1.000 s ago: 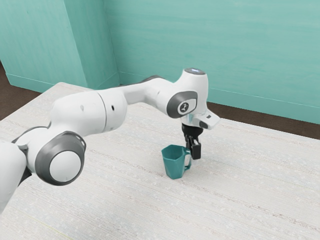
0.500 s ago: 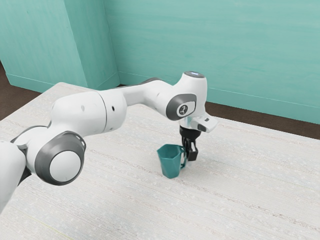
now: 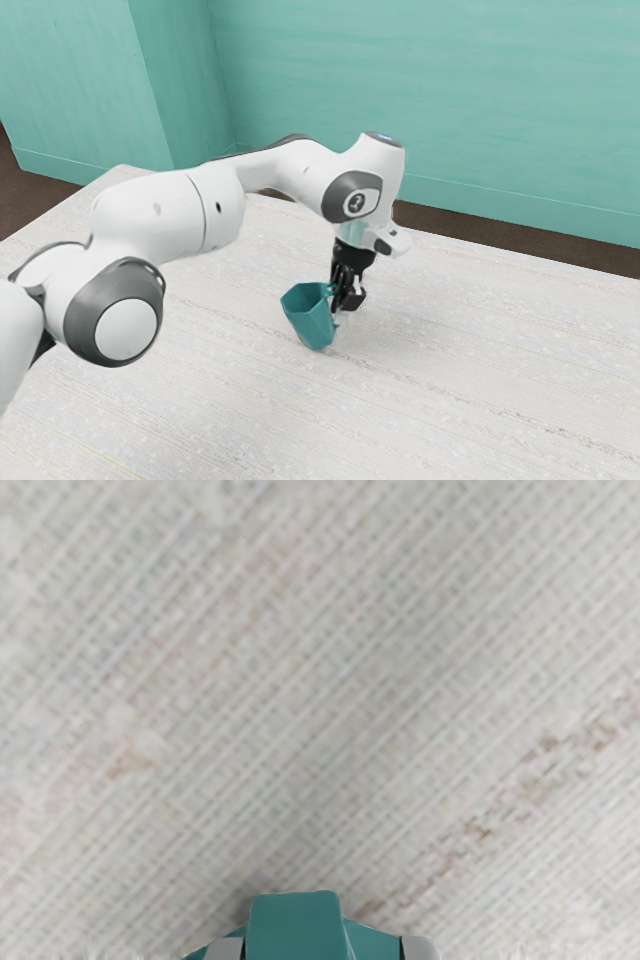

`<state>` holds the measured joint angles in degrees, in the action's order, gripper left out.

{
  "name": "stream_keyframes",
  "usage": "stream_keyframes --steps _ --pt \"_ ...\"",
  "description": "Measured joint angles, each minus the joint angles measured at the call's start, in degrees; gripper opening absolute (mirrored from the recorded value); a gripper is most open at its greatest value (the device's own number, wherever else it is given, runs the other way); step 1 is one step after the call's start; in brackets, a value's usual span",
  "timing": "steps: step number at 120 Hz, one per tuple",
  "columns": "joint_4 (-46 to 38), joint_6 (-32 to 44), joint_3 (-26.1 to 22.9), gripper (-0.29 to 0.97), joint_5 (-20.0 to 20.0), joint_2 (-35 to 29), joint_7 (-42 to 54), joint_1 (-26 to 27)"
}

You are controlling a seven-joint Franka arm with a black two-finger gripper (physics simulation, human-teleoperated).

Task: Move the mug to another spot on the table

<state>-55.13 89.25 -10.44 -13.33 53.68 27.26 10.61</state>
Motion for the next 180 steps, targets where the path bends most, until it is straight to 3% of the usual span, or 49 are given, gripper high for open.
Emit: stream_keyframes --steps 42,89,112,131,143,163,180 --pt "0.86 -5.21 7.58 0.03 -0.98 -0.05 -0.32 -0.74" --pt "1.39 -5.99 8.79 0.0 -0.75 2.77 -0.37 -5.83" --pt "1.36 -5.68 8.2 0.36 -0.08 2.75 -0.43 -5.9" --pt "1.15 -3.96 7.13 0.53 1.09 1.2 -0.47 -5.87" --pt "-0.91 -2.64 6.68 0.58 1.91 -3.35 -0.48 -5.84" --pt "-14.7 0.48 6.37 0.64 2.54 -20.51 -0.58 -4.52" --pt "-20.76 2.11 6.62 0.66 2.46 -32.17 -0.64 -2.62"
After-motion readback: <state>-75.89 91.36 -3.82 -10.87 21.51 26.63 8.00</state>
